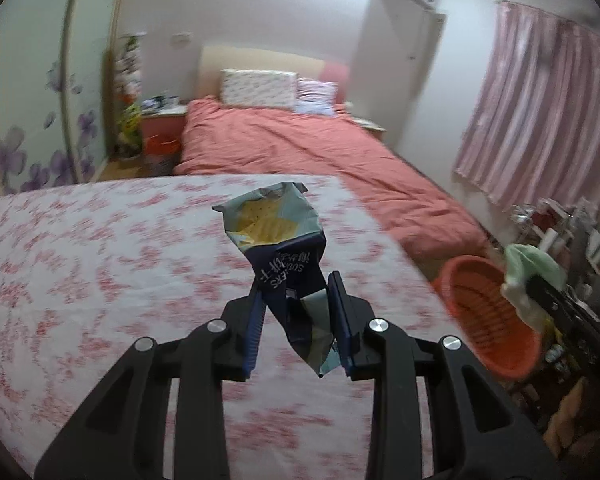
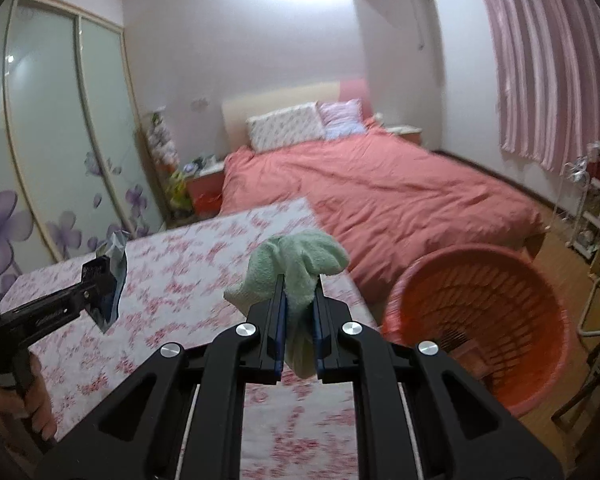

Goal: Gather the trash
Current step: 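Carry the snack bag with the left tool while the right tool carries the cloth to the basket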

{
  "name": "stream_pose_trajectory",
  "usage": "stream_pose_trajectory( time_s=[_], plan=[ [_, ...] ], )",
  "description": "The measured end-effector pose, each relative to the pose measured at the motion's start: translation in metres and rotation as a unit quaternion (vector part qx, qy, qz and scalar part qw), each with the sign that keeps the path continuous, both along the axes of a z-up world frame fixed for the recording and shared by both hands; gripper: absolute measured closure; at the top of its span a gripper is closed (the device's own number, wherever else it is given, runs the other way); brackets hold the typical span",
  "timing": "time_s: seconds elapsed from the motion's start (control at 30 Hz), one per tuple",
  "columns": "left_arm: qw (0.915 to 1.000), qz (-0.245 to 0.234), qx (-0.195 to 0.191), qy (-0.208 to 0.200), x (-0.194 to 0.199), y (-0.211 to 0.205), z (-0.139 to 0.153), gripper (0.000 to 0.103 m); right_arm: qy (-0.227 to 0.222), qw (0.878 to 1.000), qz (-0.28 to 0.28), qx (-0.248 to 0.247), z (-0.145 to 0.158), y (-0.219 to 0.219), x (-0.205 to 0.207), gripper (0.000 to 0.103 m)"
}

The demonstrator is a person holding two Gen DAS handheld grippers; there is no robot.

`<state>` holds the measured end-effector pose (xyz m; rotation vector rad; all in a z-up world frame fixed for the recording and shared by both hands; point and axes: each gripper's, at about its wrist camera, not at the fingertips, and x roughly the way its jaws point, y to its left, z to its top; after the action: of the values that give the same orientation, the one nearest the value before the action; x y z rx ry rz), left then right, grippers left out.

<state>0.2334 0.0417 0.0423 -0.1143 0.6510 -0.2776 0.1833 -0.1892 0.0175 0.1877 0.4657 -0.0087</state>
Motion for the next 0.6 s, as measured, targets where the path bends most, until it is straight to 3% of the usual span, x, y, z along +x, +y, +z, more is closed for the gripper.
stream_pose_trajectory(
  time_s=[0.23,0.6],
  plan=[
    [0.9971,-0.073,-0.015,-0.016,-0.020,-0.065,0.015,0.072,-0.030,0.998,-0.060,0.006,0.007,-0.040,-0.015,0.092],
    [0.9872,-0.156,-0.032,-0.013,-0.031,-0.147,0.012,0.072,-0.045,0.991,-0.125,0.018,0.000,-0.092,-0.025,0.092]
  ],
)
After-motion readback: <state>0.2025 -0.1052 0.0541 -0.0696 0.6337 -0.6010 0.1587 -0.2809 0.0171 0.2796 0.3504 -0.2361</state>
